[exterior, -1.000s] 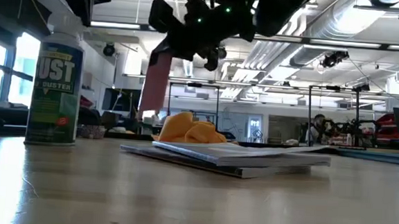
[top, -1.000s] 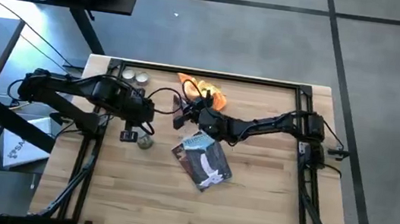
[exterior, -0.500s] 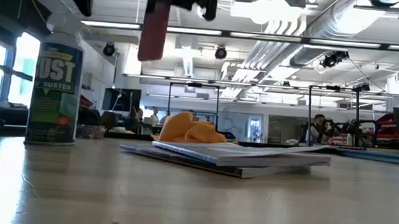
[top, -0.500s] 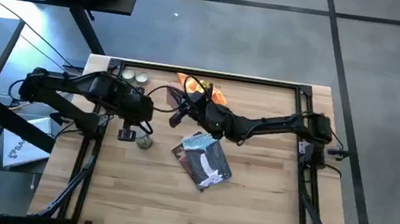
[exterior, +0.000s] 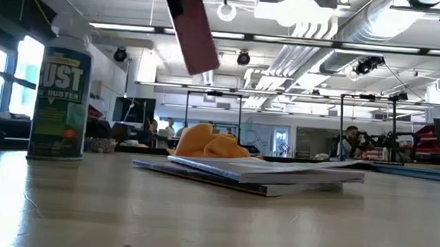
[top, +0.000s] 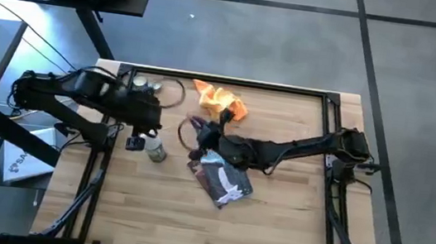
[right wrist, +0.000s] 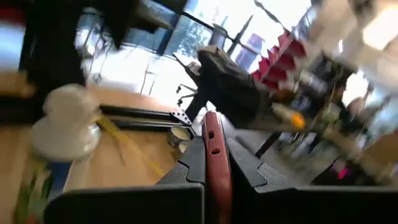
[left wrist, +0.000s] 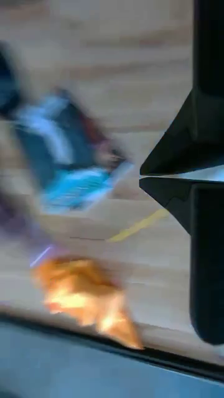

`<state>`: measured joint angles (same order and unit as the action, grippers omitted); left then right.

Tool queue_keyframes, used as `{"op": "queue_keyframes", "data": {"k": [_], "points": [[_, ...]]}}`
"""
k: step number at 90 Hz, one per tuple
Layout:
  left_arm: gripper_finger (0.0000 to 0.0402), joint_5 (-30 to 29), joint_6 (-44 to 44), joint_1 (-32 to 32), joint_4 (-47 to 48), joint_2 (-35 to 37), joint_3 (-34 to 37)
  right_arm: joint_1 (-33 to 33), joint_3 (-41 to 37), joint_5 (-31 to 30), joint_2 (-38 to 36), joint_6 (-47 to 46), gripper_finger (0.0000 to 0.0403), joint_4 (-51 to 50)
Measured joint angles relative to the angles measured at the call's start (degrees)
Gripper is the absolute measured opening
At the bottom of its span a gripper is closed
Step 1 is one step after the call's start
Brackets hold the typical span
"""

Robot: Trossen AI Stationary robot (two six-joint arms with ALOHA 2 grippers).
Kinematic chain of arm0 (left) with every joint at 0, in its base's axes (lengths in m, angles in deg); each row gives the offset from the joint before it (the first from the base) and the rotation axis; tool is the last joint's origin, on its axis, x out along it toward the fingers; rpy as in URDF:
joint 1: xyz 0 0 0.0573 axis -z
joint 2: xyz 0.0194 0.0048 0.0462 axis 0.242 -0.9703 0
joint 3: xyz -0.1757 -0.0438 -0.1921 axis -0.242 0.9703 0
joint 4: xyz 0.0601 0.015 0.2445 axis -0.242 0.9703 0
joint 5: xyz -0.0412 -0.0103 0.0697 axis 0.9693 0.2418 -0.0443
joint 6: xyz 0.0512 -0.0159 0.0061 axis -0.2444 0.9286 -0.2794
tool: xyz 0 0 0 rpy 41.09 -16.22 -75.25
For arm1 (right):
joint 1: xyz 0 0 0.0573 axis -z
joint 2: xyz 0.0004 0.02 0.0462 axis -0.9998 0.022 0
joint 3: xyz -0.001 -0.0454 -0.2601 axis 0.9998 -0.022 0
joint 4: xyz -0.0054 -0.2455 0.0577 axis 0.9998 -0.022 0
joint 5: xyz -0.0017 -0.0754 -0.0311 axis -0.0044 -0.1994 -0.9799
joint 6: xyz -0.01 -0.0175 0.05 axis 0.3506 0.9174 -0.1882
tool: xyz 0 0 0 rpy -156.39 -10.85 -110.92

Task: Apply microfiber cloth
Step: Spray the cellphone using the spray bottle

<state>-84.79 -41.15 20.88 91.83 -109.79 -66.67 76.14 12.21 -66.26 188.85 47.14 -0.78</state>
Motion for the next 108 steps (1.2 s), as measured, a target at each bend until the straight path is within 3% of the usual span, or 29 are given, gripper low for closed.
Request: {"op": "queue_keyframes", "data": {"k": [20, 36, 59, 71, 80, 108], "points": [[0.0007, -0.10, 5.33, -0.60, -10.84, 5.20, 5.16, -5.51, 0.00, -2.25, 0.00, 23.57, 0.0000, -1.51], [0.0057, 2.61, 9.73, -3.59, -15.94, 4.34, 10.20, -8.77, 0.00, -2.46, 0.00, 37.63, 0.0000, -2.48], [0.0136, 15.49, 8.95, -10.91, -23.62, -0.51, 11.90, -11.87, 0.00, -1.21, 3.52, 59.60, 0.0000, -2.83], [0.0161, 23.16, 8.88, -15.76, -24.25, -1.99, 11.90, -13.20, -0.02, -6.08, 6.87, 71.58, 0.0000, 1.30], [0.0174, 28.67, 8.90, -18.72, -25.20, -2.88, 11.90, -14.09, -0.02, -6.64, 8.21, 76.54, 0.0000, 5.20], [0.0188, 44.97, 14.38, -22.56, -35.46, -7.44, 11.90, -14.45, -0.02, -7.82, 8.61, 78.22, 0.0000, 6.58]]}}
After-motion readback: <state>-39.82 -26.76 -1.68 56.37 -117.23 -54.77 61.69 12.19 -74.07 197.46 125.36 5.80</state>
